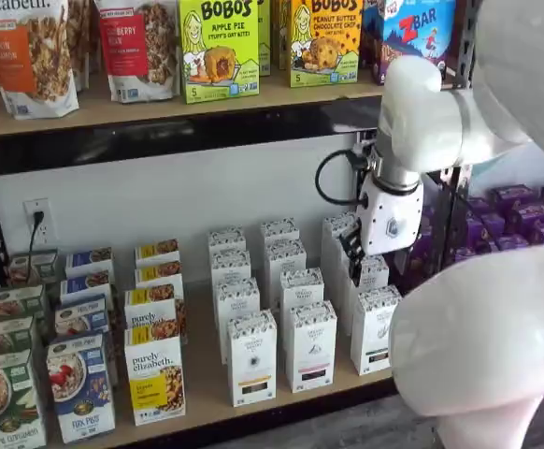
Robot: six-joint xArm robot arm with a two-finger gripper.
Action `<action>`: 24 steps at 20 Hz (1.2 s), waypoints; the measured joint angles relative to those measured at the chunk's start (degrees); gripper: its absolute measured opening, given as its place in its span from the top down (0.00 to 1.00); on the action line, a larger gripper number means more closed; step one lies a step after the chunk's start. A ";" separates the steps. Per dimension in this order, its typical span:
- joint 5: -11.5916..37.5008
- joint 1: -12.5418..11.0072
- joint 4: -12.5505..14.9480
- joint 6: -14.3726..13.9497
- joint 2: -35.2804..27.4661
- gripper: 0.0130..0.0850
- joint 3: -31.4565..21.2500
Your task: Pick up the white box with a green strip in the middle, on the bottom shelf, the sixth box from the left
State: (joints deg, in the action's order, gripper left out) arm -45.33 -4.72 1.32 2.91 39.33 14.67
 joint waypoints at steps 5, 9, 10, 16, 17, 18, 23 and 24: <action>9.80 -2.77 -0.66 3.24 -9.45 0.00 0.43; 12.65 -5.06 -2.04 6.73 -18.09 0.00 3.07; 14.45 -5.52 -1.03 6.38 -20.03 0.00 3.29; 23.31 -9.20 0.77 8.52 -33.81 0.00 6.99; 23.98 -9.73 0.68 9.19 -36.02 0.00 7.97; 23.82 -10.05 -0.51 10.68 -37.79 0.00 9.00; 28.97 -12.07 0.18 12.06 -47.86 0.00 13.52; 30.46 -12.39 1.50 11.14 -49.40 0.00 14.14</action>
State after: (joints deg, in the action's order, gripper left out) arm -14.87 -17.11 2.82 14.05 -10.07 28.81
